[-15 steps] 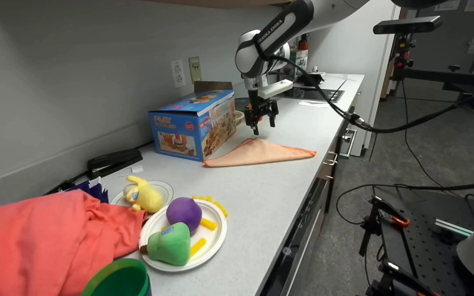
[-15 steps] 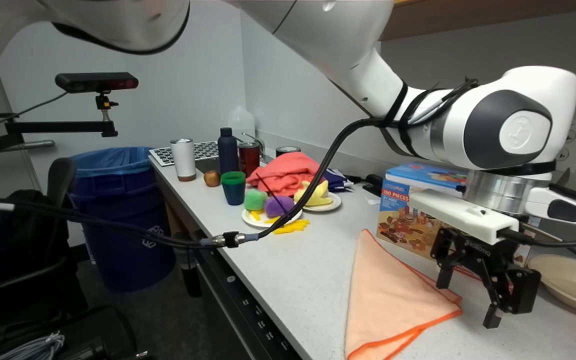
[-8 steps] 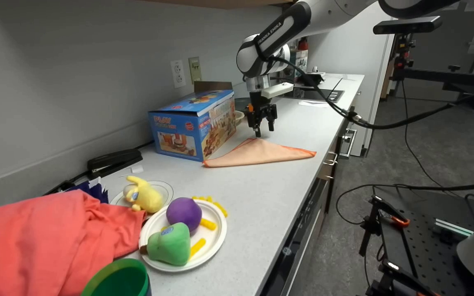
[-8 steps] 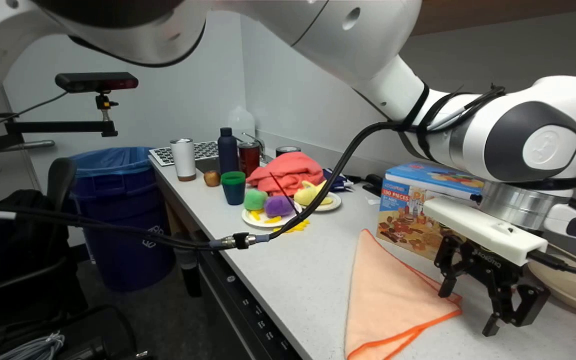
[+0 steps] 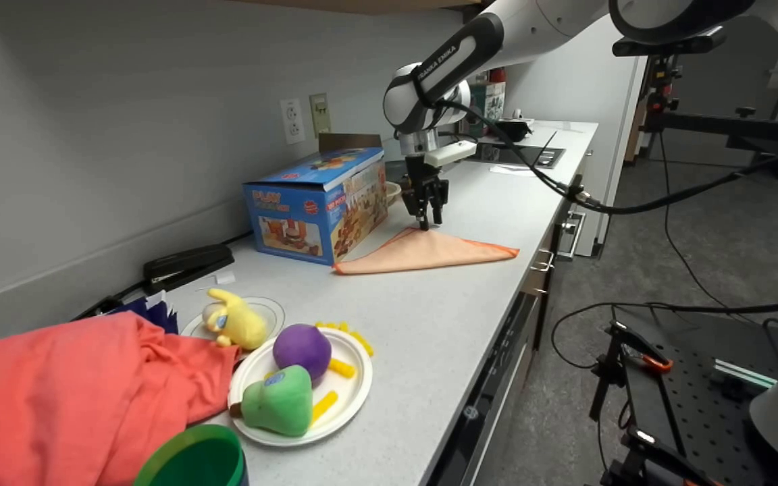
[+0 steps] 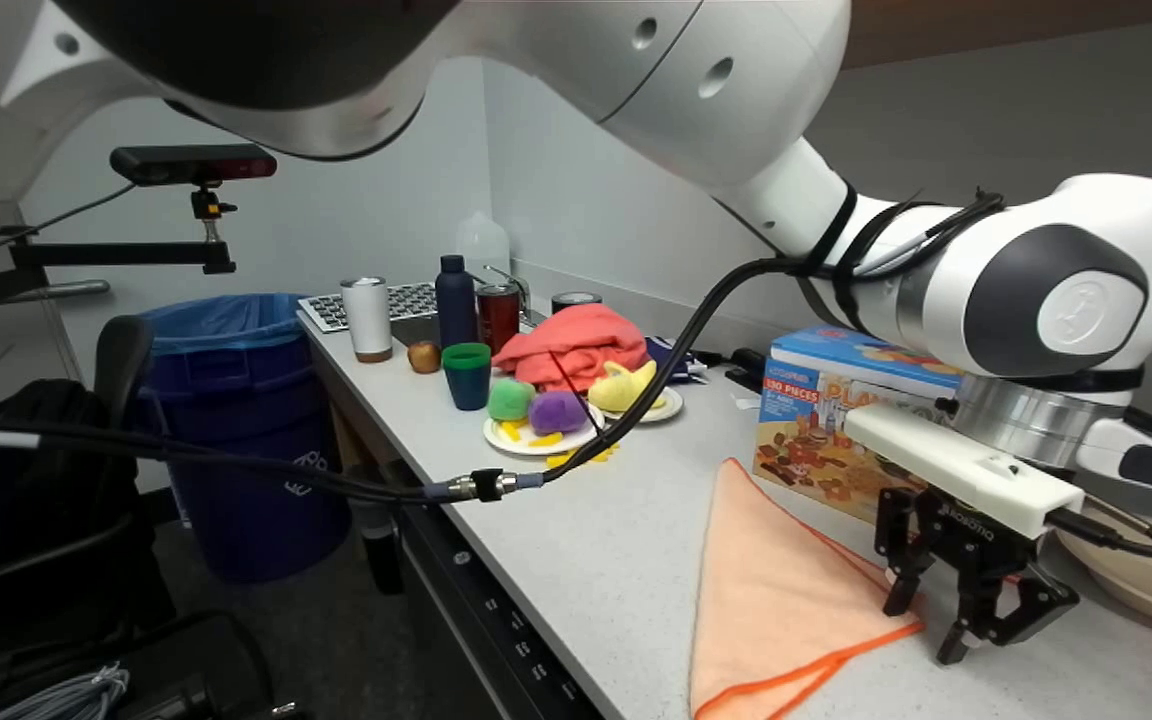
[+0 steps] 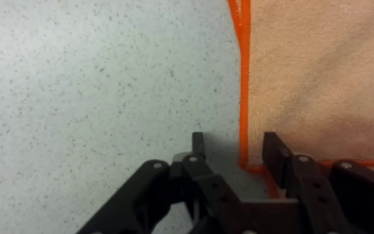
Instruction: Unfold the peach towel and lay it flat on the countertop
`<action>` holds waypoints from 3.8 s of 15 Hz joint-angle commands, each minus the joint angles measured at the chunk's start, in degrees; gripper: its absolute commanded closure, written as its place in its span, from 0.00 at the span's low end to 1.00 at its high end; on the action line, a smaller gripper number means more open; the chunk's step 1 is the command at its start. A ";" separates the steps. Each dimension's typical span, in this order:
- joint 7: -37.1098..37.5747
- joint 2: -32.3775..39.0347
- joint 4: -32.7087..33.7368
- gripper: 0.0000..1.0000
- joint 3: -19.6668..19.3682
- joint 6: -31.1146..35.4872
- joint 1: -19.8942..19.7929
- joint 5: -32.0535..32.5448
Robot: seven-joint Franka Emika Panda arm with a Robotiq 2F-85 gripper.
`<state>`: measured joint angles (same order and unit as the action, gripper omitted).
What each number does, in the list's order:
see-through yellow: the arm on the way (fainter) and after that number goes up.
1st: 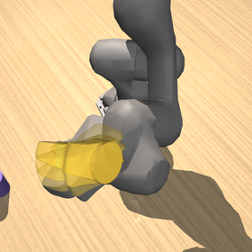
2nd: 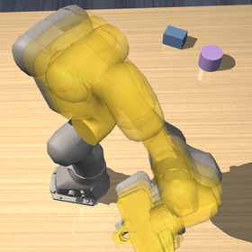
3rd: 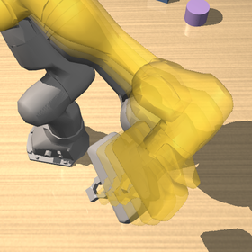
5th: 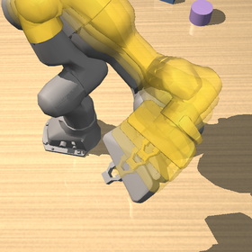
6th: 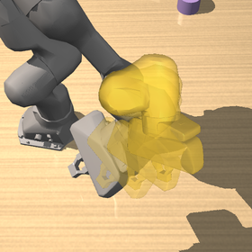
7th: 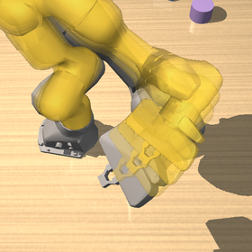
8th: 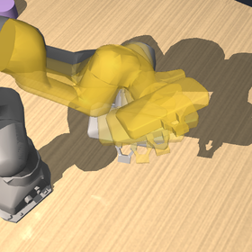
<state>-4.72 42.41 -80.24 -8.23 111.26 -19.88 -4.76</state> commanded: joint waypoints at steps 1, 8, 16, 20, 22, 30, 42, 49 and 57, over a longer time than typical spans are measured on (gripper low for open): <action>-0.36 1.90 3.56 0.81 0.34 -2.31 -0.53 -0.73; 0.28 1.89 3.30 1.00 0.03 -1.79 -0.21 -0.30; 7.87 -4.43 -2.88 1.00 -3.25 0.52 4.39 5.85; 5.94 -9.66 -5.73 1.00 -2.41 -3.73 5.74 8.84; 5.14 -12.17 -7.23 1.00 -2.12 -5.76 6.61 9.89; -8.05 -20.89 -15.28 1.00 2.26 -11.66 10.64 14.69; -29.49 -25.57 -24.24 1.00 9.59 -13.45 15.31 19.20; -35.26 -25.86 -24.99 1.00 11.04 -13.68 15.72 17.18; -31.42 -30.38 -31.20 1.00 11.11 -0.63 15.59 9.69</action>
<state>-37.46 16.12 -106.24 2.88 104.46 -4.36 7.55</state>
